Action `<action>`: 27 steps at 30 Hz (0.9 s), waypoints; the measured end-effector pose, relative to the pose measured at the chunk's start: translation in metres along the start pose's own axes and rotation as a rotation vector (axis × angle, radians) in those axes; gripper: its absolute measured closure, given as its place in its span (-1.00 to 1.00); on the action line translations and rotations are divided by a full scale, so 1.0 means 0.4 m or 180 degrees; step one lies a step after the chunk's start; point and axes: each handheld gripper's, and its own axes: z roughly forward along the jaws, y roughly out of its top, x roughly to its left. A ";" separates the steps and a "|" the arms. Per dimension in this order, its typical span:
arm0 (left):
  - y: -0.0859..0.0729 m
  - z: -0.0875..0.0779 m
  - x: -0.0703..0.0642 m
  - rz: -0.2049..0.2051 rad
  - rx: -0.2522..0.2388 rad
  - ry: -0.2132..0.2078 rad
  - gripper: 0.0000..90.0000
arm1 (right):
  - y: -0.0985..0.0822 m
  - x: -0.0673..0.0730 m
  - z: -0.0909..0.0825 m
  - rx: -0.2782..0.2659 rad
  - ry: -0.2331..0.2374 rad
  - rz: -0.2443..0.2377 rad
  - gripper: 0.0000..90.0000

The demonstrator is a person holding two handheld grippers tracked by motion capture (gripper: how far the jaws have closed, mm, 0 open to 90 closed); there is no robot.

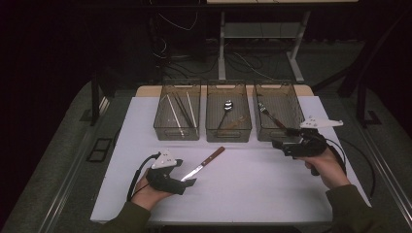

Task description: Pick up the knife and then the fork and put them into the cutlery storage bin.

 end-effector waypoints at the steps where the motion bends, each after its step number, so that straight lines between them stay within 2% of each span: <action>1: 0.001 -0.001 0.001 -0.0008 -0.0001 -0.0005 -0.59 | -0.010 0.008 -0.002 0.0004 0.0009 -0.0015 -0.56; 4: 0.005 -0.004 0.002 -0.0035 0.0007 0.0018 -0.48 | -0.043 0.028 -0.005 -0.0010 0.0044 -0.0047 -0.59; 6: 0.009 -0.007 0.003 -0.0061 -0.0001 0.0018 -0.37 | -0.064 0.040 -0.008 -0.0027 0.0015 -0.0067 -0.59; 8: 0.013 -0.011 0.005 -0.0095 -0.0007 -0.0008 -0.24 | -0.086 0.050 -0.012 -0.0023 0.0092 -0.0077 -0.63; 11: 0.021 -0.011 0.004 -0.0114 0.0007 -0.0010 -0.05 | -0.115 0.062 -0.014 0.0038 0.0120 -0.0116 -0.63; 15: 0.030 0.003 0.003 -0.0147 0.0069 -0.0029 0.13 | -0.157 0.075 -0.016 0.0117 0.0114 -0.0053 -0.63; 21: 0.059 0.032 0.006 -0.0173 0.0151 0.0034 0.34 | -0.184 0.091 -0.026 0.0197 0.0116 -0.0083 -0.63; 27: 0.080 0.079 0.014 -0.0173 0.0267 0.0080 0.35 | -0.181 0.098 -0.022 0.0191 0.0123 -0.0090 -0.63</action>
